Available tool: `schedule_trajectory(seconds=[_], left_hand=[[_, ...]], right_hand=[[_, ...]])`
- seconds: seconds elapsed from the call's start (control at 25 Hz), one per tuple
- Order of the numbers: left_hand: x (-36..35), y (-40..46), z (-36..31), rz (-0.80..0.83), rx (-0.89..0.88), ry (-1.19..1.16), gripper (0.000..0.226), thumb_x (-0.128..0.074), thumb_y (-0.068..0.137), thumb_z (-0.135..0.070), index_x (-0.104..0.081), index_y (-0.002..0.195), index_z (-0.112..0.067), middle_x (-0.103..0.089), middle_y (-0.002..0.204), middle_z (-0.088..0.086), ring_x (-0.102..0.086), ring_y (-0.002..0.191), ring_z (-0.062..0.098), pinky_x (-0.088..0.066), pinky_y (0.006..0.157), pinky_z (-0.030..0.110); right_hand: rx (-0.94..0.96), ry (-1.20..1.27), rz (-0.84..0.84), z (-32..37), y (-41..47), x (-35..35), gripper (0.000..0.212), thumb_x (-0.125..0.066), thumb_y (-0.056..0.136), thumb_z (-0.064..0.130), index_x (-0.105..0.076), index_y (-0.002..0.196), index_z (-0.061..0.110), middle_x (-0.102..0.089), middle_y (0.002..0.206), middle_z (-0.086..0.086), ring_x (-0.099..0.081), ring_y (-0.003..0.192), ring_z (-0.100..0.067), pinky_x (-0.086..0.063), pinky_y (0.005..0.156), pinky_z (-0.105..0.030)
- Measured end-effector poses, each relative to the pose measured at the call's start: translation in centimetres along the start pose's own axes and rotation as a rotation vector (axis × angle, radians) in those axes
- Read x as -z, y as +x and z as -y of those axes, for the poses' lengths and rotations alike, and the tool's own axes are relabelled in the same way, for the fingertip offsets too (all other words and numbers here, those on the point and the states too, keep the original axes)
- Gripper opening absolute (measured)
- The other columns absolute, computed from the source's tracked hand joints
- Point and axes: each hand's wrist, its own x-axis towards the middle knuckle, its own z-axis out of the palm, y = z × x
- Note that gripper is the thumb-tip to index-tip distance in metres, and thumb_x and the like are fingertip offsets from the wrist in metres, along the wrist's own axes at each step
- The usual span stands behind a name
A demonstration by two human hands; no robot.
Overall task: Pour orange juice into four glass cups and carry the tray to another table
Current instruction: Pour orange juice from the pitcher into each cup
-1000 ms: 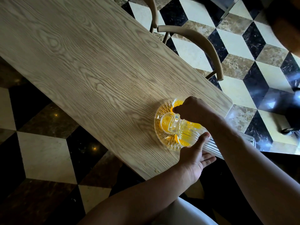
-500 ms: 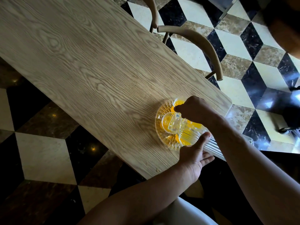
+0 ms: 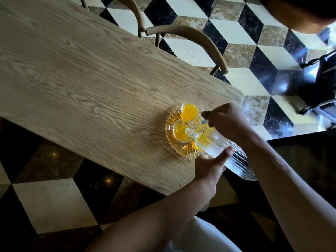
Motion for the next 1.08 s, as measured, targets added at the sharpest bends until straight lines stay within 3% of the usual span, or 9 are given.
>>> schedule_trajectory(seconds=[0.08, 0.2, 0.32, 0.4, 0.6, 0.8, 0.88, 0.96, 1.08], left_hand=[[0.5, -0.1, 0.6, -0.012, -0.043, 0.075, 0.092, -0.092, 0.02, -0.075, -0.047, 0.075, -0.016, -0.044, 0.061, -0.003, -0.048, 0.069, 0.016, -0.051, 0.068, 0.036], [1.2, -1.2, 1.7, 0.019, -0.11, 0.187, 0.088, -0.094, 0.031, -0.074, -0.045, 0.073, -0.015, -0.042, 0.063, 0.0, -0.042, 0.069, 0.016, -0.044, 0.063, 0.032], [2.2, -2.5, 2.9, 0.04, -0.199, 0.28, 0.068, -0.099, 0.061, -0.043, -0.035, 0.067, -0.022, -0.033, 0.055, -0.011, -0.029, 0.054, 0.008, -0.03, 0.049, 0.018], [2.9, -3.3, 3.5, 0.035, -0.248, 0.328, 0.064, -0.099, 0.065, -0.036, -0.036, 0.069, -0.022, -0.03, 0.058, -0.01, -0.024, 0.054, 0.007, -0.023, 0.047, 0.019], [5.1, -6.2, 5.9, -0.023, -0.406, 0.539, 0.071, -0.086, 0.044, -0.069, -0.039, 0.068, -0.022, -0.036, 0.061, -0.005, -0.029, 0.058, 0.012, -0.03, 0.053, 0.029], [9.8, -8.2, 6.1, -0.038, -0.48, 0.662, 0.073, -0.09, 0.048, -0.069, -0.045, 0.07, -0.017, -0.043, 0.062, -0.004, -0.035, 0.058, 0.016, -0.038, 0.056, 0.039], [12.0, -8.9, 5.4, -0.057, -0.481, 0.681, 0.081, -0.094, 0.046, -0.071, -0.057, 0.079, -0.007, -0.056, 0.065, 0.002, -0.046, 0.062, 0.015, -0.053, 0.061, 0.047], [14.2, -9.5, 4.0, -0.051, -0.471, 0.694, 0.073, -0.098, 0.05, -0.061, -0.065, 0.086, -0.007, -0.068, 0.068, 0.003, -0.055, 0.063, 0.012, -0.061, 0.067, 0.044], [16.9, -10.5, 1.5, 0.012, -0.491, 0.695, 0.037, -0.098, 0.065, -0.025, -0.065, 0.081, -0.016, -0.065, 0.056, -0.014, -0.058, 0.053, -0.003, -0.049, 0.061, 0.022]], right_hand=[[-0.009, 0.073, -0.016, -0.7, -1.4, 0.5, 0.043, -0.067, 0.092, 0.031, -0.066, 0.058, 0.004, -0.048, 0.036, 0.006, -0.042, 0.035, -0.005, -0.033, 0.052, -0.028], [-0.01, 0.152, -0.078, -2.1, -4.1, 1.2, 0.042, -0.065, 0.092, 0.031, -0.063, 0.055, 0.013, -0.049, 0.032, 0.011, -0.041, 0.03, -0.002, -0.03, 0.049, -0.027], [-0.015, 0.233, -0.139, -3.9, -6.9, 1.4, 0.041, -0.066, 0.092, 0.032, -0.063, 0.054, 0.016, -0.049, 0.033, 0.012, -0.039, 0.03, -0.002, -0.029, 0.047, -0.026], [-0.016, 0.28, -0.164, -4.8, -8.5, 1.2, 0.041, -0.065, 0.091, 0.03, -0.062, 0.053, 0.016, -0.05, 0.034, 0.012, -0.04, 0.03, -0.001, -0.029, 0.048, -0.026], [0.011, 0.403, -0.23, -7.7, -14.4, -0.2, 0.044, -0.065, 0.093, 0.031, -0.06, 0.05, 0.021, -0.052, 0.036, 0.014, -0.041, 0.034, -0.001, -0.031, 0.051, -0.027], [0.079, 0.569, -0.208, -8.6, -18.5, -2.8, 0.042, -0.062, 0.096, 0.032, -0.062, 0.055, 0.02, -0.055, 0.041, 0.016, -0.044, 0.042, -0.003, -0.035, 0.054, -0.027], [0.116, 0.59, -0.182, -7.8, -19.5, -4.0, 0.041, -0.061, 0.096, 0.031, -0.063, 0.057, 0.018, -0.058, 0.043, 0.016, -0.045, 0.044, -0.005, -0.036, 0.056, -0.028], [0.152, 0.608, -0.156, -6.5, -20.2, -5.3, 0.042, -0.061, 0.095, 0.032, -0.063, 0.055, 0.018, -0.063, 0.048, 0.01, -0.048, 0.047, -0.01, -0.037, 0.057, -0.03], [0.194, 0.68, -0.125, -4.4, -20.4, -7.2, 0.042, -0.059, 0.088, 0.043, -0.064, 0.05, 0.025, -0.067, 0.062, -0.011, -0.051, 0.053, -0.017, -0.038, 0.058, -0.035]])
